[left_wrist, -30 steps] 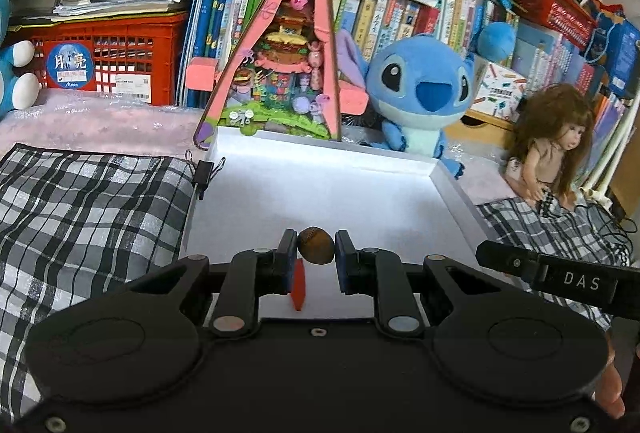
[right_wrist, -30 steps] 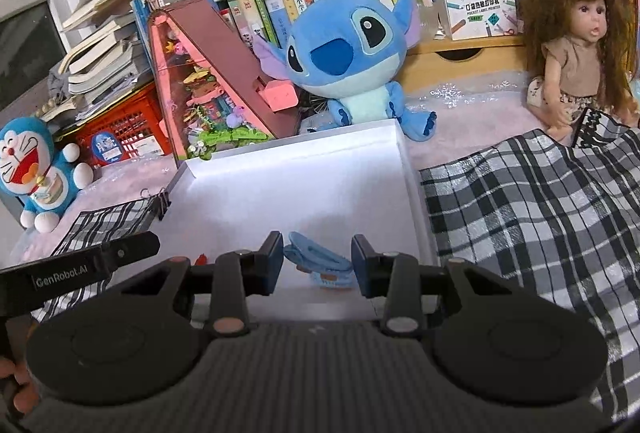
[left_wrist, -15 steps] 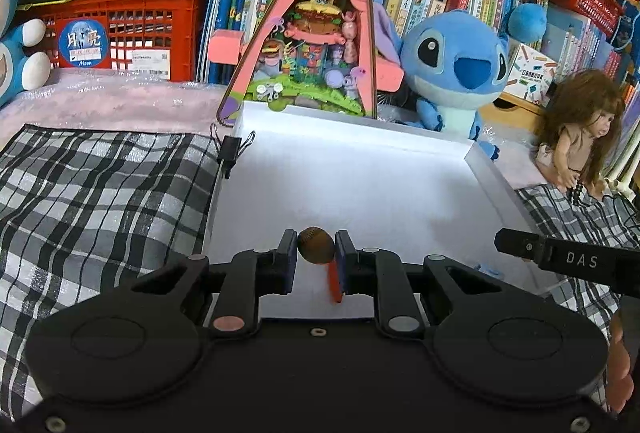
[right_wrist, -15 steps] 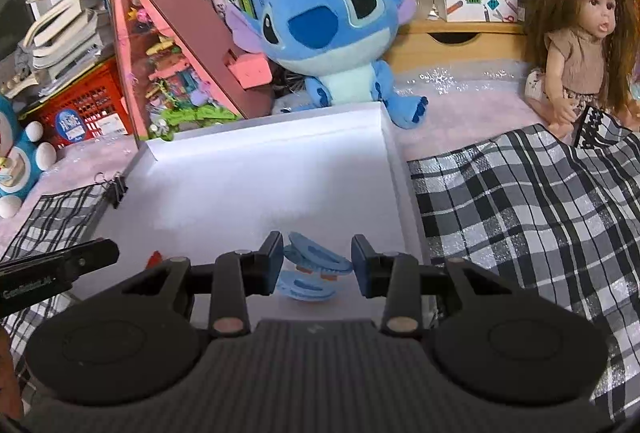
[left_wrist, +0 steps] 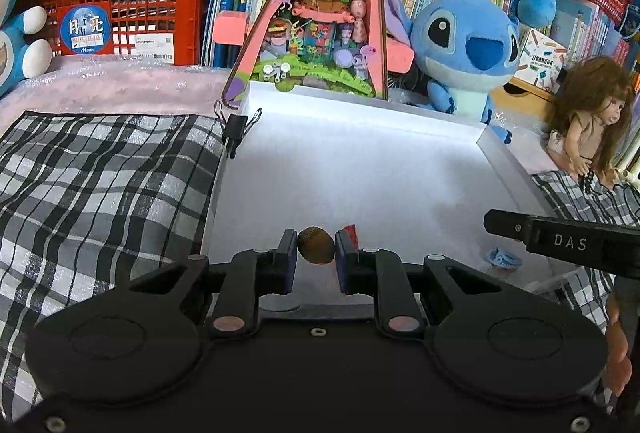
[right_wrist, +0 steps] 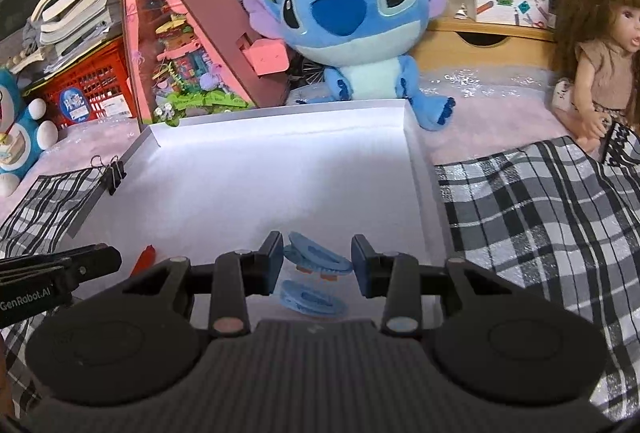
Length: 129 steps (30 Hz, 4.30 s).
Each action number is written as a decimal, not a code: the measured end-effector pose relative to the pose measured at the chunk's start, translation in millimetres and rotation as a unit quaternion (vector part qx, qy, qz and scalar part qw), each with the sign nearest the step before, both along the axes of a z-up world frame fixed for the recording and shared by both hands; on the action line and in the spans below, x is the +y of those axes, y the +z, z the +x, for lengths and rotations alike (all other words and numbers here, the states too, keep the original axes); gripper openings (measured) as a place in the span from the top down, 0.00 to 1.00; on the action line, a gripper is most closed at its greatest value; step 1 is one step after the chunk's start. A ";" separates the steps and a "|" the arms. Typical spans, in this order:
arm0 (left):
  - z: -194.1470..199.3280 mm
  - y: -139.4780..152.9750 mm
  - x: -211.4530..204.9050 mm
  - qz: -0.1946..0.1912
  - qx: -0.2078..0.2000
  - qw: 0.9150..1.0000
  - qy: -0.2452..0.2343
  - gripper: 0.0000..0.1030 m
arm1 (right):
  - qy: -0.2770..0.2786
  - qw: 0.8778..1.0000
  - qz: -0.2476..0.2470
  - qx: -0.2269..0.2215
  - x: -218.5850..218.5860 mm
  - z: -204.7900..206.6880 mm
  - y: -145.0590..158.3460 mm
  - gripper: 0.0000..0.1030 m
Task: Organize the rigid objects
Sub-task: 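Carry the brown nut and blue clip into the white box with both tools, then open the left tool to release the nut while the right tool releases the clip, then withdraw both tools from the box toward the remaining objects, then grasp the clear dome with the left tool while the right tool grasps a black lid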
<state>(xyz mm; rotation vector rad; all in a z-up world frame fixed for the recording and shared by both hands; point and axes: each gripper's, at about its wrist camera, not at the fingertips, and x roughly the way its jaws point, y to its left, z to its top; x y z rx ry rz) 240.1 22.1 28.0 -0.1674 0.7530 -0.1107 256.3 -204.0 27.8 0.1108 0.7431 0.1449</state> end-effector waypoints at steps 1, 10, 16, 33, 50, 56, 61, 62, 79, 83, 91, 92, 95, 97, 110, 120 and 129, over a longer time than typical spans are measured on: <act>-0.3 -1.1 -0.1 0.002 0.000 1.000 0.000 0.82 | 0.003 1.000 -0.001 0.000 1.0 0.4 -0.9 0.58; -1.8 -4.0 -2.3 0.012 -0.003 1.000 -0.002 0.82 | 0.027 0.999 -0.026 -0.003 7.5 3.9 -7.1 0.58; -2.4 -4.2 -3.5 0.012 -0.003 1.000 -0.005 0.82 | 0.035 0.999 -0.036 0.000 6.7 6.2 -11.7 0.58; -7.8 -2.9 -4.0 0.012 -0.008 1.000 -0.010 0.76 | 0.065 0.997 -0.037 -0.001 8.9 -3.5 -12.6 0.51; -28.9 17.3 4.3 0.013 -0.036 0.999 -0.010 0.43 | 0.055 0.998 -0.008 -0.041 -2.2 -28.0 9.0 0.23; -48.3 25.4 2.1 0.020 -0.053 0.998 -0.022 0.33 | 0.062 0.996 -0.017 -0.058 -2.3 -47.4 17.2 0.19; -66.7 30.8 -0.1 0.017 -0.061 0.997 -0.034 0.26 | 0.070 0.995 -0.016 -0.072 -2.2 -66.0 20.4 0.18; -71.6 31.8 -0.6 0.017 -0.064 0.997 -0.037 0.24 | 0.072 0.994 -0.019 -0.075 -1.5 -69.9 20.4 0.18; -132.7 21.1 -3.6 0.030 -0.081 0.994 -0.069 0.20 | 0.097 0.987 -0.049 -0.116 5.9 -129.2 16.1 0.14; -142.7 16.8 -2.5 0.030 -0.080 0.994 -0.071 0.20 | 0.097 0.986 -0.062 -0.122 7.4 -139.8 11.8 0.13; -156.3 6.9 1.7 0.032 -0.073 0.994 -0.072 0.20 | 0.101 0.986 -0.060 -0.120 5.1 -161.2 0.7 0.13; -157.9 5.4 2.3 0.032 -0.072 0.994 -0.071 0.20 | 0.102 0.986 -0.062 -0.121 5.2 -164.2 -0.9 0.13; -162.5 1.0 4.0 0.031 -0.068 0.995 -0.071 0.20 | 0.104 0.985 -0.069 -0.123 6.4 -172.2 -4.9 0.13; -166.0 -2.0 4.9 0.035 -0.066 0.995 -0.071 0.20 | 0.105 0.984 -0.074 -0.123 7.1 -176.9 -7.9 0.13; -189.4 -15.2 9.5 0.060 -0.076 0.993 -0.068 0.20 | 0.093 0.985 -0.078 -0.120 2.9 -198.9 -24.2 0.13; -203.7 -17.5 25.3 0.059 -0.076 0.994 -0.049 0.39 | 0.090 0.986 -0.072 -0.124 -0.9 -215.6 -28.8 0.22; -202.9 -21.6 28.7 0.078 -0.071 0.993 -0.043 0.57 | 0.080 0.986 -0.066 -0.132 -3.0 -221.5 -27.1 0.43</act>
